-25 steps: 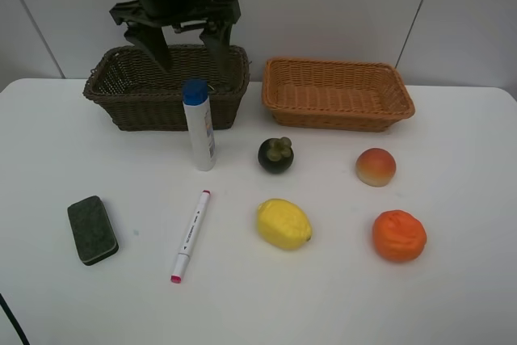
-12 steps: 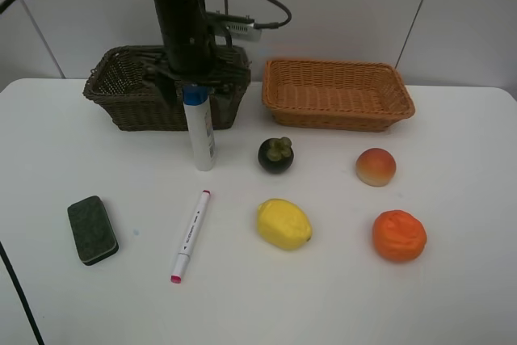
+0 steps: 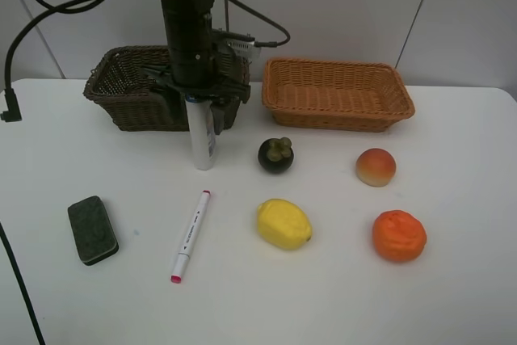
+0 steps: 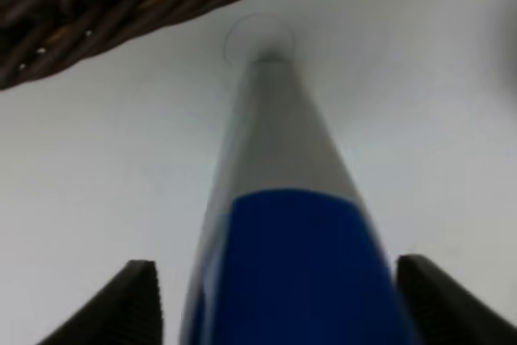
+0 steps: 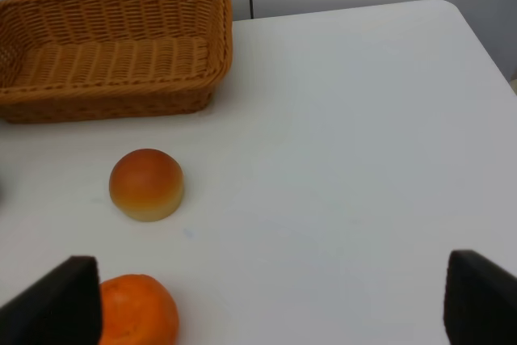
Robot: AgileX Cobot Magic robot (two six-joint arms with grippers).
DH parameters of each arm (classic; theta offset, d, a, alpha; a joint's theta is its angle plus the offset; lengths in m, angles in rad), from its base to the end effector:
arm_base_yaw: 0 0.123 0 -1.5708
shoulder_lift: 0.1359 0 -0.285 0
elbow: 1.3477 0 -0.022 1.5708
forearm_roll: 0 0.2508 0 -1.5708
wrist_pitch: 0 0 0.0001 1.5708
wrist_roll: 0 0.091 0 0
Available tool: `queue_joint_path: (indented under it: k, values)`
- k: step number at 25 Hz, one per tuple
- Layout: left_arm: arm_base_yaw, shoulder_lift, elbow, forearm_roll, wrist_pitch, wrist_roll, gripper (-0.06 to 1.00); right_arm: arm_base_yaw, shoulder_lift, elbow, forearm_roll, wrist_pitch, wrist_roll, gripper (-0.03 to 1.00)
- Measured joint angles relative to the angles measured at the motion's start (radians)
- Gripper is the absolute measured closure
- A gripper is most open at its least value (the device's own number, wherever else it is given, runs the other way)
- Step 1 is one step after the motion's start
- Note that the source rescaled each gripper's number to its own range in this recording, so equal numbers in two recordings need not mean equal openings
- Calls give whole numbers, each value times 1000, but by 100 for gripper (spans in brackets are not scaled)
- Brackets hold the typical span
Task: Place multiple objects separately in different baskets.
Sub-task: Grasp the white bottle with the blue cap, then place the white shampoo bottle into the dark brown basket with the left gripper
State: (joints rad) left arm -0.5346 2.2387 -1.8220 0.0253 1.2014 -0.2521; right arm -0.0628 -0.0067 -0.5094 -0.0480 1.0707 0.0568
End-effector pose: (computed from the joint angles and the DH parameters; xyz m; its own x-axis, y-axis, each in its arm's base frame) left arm 0.3910 -0.2290 0.1695 -0.9569 0.2871 -0.0445 0.2868 0.9579 0.0133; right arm -0.0077 -0.0034 0.2791 -0.4456 0.0618 -0.8931 0.1153 0.9933 0.0112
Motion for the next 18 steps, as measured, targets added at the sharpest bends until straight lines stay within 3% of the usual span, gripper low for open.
queue_joint_path:
  k: [2, 13, 18]
  values:
    - [0, 0, -1, -3, 1, 0, 61, 0, 0, 0, 0, 0, 0, 14]
    - [10, -92, -50, -45, 1, 42, 62, 0, 0, 0, 0, 0, 0, 14]
    - [131, -156, -175, -70, -1, 50, 63, 0, 0, 0, 0, 0, 0, 14]
